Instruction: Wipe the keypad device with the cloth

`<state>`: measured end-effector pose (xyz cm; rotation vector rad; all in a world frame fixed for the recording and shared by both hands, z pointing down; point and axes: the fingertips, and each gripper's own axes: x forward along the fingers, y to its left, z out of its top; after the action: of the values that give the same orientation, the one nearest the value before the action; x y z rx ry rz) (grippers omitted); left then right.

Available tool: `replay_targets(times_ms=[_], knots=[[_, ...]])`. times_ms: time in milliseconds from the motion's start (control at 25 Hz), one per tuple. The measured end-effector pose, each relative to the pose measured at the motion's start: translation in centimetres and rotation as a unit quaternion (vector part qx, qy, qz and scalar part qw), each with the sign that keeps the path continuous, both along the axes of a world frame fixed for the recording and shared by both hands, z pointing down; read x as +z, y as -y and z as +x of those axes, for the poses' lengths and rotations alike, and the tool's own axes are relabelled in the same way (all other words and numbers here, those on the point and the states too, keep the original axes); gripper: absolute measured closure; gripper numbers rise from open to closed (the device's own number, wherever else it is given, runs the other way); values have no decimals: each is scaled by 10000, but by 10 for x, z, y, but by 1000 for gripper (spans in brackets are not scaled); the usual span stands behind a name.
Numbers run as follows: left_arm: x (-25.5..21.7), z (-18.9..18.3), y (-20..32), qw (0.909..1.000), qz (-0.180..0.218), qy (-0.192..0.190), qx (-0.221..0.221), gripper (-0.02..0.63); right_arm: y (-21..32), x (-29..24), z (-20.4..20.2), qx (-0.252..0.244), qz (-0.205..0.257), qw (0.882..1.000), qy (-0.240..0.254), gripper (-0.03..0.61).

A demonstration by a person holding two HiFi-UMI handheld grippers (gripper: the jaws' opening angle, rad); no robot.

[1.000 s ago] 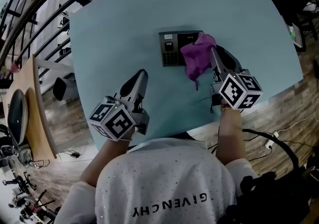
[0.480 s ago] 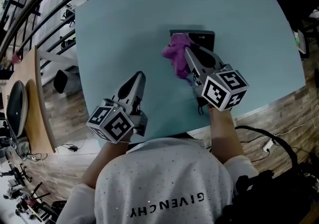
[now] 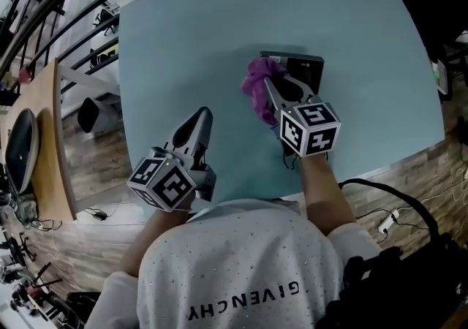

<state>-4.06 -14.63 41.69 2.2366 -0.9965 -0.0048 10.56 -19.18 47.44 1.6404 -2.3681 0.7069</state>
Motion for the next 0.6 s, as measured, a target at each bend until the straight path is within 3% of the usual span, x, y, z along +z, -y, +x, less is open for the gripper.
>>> replay_targets(times_ms=[240,600], knots=[[-3,10,5,9997,-12,-231,57,609,-5,-7,14,60,89,9971,-756,527],[-2,39,15,9987,-66,-431,258,609,-15,-3,53,473,-72,9952,-858,526]])
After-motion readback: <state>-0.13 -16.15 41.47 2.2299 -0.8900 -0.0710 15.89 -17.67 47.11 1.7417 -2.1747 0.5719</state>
